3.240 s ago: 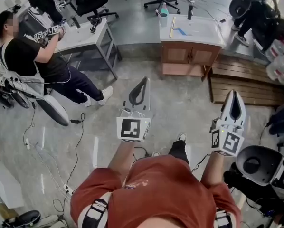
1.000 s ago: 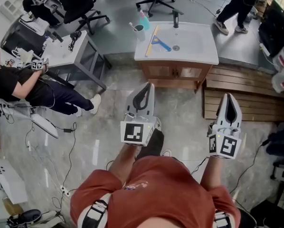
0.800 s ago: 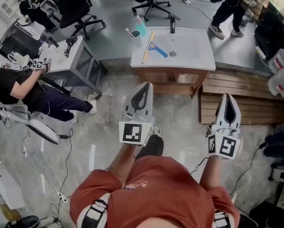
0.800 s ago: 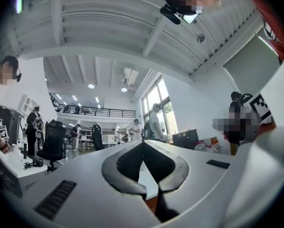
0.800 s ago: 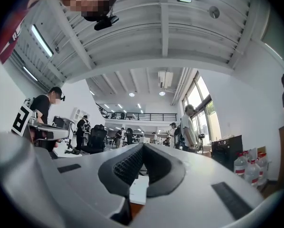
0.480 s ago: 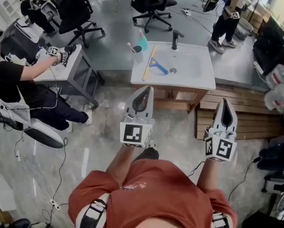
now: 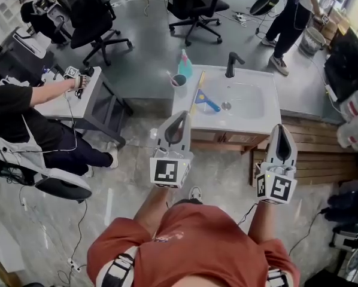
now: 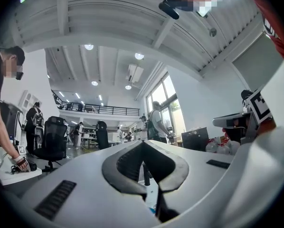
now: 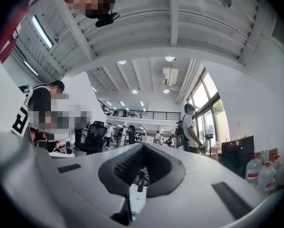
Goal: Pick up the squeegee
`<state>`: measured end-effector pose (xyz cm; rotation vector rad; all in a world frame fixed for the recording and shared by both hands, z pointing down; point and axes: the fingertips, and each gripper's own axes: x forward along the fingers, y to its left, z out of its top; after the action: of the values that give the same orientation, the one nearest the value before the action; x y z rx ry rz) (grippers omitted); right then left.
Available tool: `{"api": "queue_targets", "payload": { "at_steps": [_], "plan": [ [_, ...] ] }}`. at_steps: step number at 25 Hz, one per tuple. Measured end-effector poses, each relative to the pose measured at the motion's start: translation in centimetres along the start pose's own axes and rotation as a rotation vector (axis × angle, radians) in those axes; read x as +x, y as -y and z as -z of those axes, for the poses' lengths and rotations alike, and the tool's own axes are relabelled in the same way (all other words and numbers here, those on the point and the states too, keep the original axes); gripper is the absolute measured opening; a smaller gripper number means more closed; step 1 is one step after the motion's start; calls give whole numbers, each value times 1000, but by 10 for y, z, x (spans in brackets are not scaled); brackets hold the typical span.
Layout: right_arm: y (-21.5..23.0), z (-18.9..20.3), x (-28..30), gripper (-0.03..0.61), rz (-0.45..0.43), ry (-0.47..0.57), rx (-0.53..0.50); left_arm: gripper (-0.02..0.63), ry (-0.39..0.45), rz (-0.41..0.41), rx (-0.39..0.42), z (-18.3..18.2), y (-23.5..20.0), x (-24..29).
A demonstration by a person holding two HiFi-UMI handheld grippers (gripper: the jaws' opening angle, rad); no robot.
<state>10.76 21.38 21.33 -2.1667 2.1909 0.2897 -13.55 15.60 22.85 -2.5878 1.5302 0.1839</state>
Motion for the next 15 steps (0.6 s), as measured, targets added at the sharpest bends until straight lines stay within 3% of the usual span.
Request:
{"api": "queue_targets", "payload": {
  "at_steps": [15],
  "plan": [
    [-45,19,94,8,-64,8,-7,17,-41,-31,-3,34,-72,50]
  ]
}}
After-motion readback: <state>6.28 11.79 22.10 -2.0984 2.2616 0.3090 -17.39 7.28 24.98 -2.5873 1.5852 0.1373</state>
